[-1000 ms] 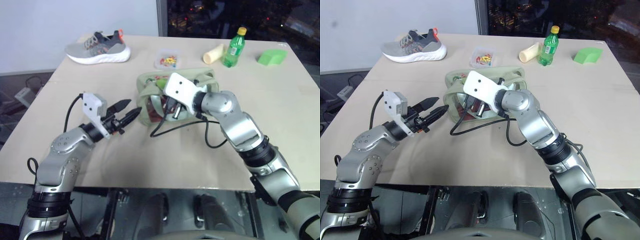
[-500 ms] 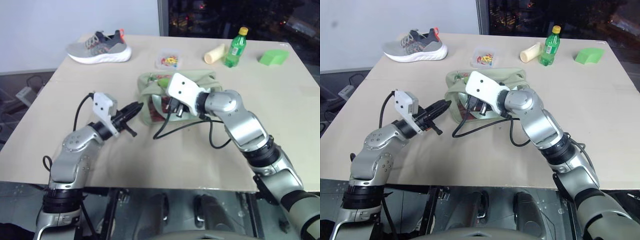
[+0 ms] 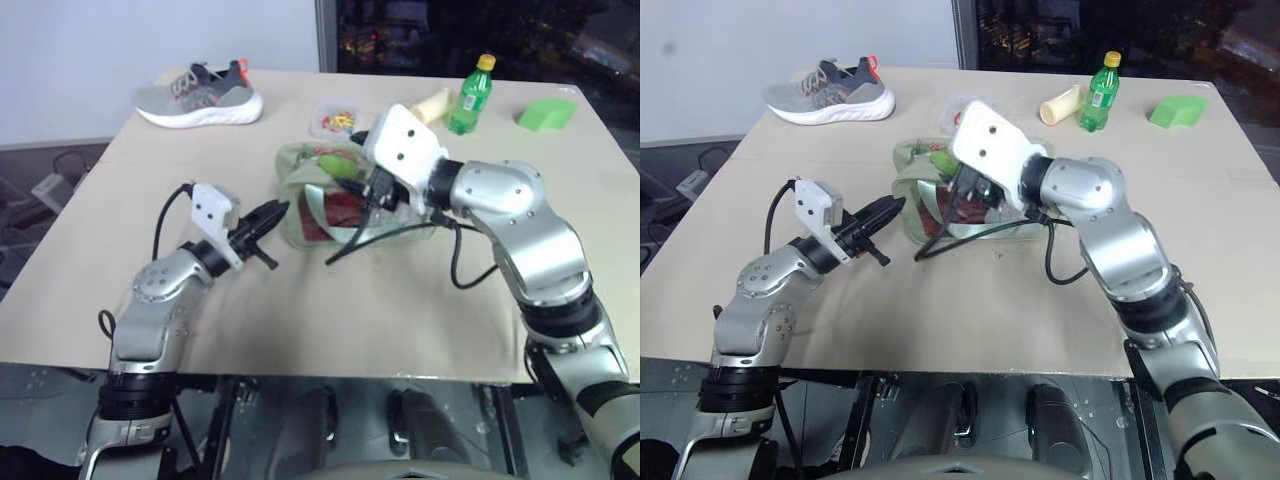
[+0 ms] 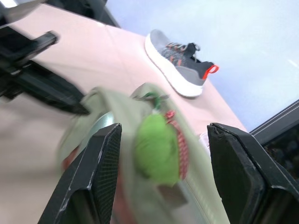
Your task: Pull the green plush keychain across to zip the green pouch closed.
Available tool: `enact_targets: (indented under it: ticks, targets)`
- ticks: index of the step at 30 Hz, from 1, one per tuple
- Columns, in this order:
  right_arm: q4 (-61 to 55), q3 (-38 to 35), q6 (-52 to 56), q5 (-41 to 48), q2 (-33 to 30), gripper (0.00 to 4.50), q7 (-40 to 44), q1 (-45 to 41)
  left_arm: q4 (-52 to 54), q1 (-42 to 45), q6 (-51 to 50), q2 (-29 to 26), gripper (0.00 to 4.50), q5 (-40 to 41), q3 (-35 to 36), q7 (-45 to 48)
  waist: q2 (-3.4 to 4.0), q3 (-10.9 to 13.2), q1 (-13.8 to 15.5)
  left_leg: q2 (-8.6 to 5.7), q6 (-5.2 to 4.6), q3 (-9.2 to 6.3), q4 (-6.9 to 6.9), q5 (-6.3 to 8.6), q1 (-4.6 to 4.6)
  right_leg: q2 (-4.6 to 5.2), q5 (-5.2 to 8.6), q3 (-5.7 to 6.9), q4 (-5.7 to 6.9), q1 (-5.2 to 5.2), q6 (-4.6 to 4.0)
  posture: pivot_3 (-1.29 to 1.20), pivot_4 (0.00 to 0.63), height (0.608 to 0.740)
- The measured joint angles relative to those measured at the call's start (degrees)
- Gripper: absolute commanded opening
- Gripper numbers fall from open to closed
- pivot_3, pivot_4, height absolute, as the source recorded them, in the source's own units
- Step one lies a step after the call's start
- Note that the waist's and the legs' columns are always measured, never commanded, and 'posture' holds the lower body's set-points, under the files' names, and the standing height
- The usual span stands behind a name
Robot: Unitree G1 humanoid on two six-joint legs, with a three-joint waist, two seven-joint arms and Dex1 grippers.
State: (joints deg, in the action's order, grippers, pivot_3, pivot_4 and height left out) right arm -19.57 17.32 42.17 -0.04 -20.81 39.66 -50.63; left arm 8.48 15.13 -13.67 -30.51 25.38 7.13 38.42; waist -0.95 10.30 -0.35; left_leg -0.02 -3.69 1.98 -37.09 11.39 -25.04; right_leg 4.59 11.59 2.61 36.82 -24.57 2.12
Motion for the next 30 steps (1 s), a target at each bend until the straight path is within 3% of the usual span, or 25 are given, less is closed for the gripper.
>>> enact_targets:
  ticks: [9,12,15,16,30]
  targets:
    - [7.2,1.6,1.3,0.4,1.7,2.94,0.2,-1.8,0.0,-0.9,2.2,0.8,0.00,-1.8,0.0,0.0,0.00,0.0,-0.1,0.00,-0.09,0.03,0.02,-0.04,0.00,0.00,0.00,-0.03,-0.01,0.00,0.00,0.00,0.150,0.740]
    - [8.6,2.1,1.1,0.7,2.0,1.74,0.4,-2.5,0.0,-1.2,2.9,0.9,0.00,-2.2,0.1,0.0,0.00,0.0,-0.1,0.00,-0.09,0.03,0.02,-0.04,0.00,0.01,0.00,-0.03,-0.01,0.00,-0.01,0.00,0.150,0.740]
    - [10.2,2.9,-0.1,0.5,2.0,0.19,0.5,-2.6,0.2,-1.7,3.5,1.4,0.00,-2.5,0.1,-0.2,0.00,0.0,-0.1,0.00,-0.09,0.04,0.02,-0.04,0.00,0.01,0.00,-0.03,-0.01,0.00,-0.01,0.00,0.150,0.740]
    - [10.7,3.0,-0.3,0.5,2.1,0.05,0.5,-2.6,0.3,-1.8,3.7,1.5,0.00,-2.7,0.1,-0.3,0.00,0.0,-0.1,0.00,-0.09,0.03,0.02,-0.04,0.00,0.01,0.00,-0.03,-0.01,0.00,-0.01,0.00,0.150,0.740]
    - [10.0,-2.4,-10.1,1.1,3.0,0.05,-3.0,-5.2,0.0,-2.5,4.6,2.8,0.00,-5.6,0.1,-4.9,0.01,0.0,-0.2,0.01,-0.08,0.03,0.03,-0.03,0.01,0.00,0.00,-0.04,-0.01,0.00,0.00,0.00,0.150,0.740]
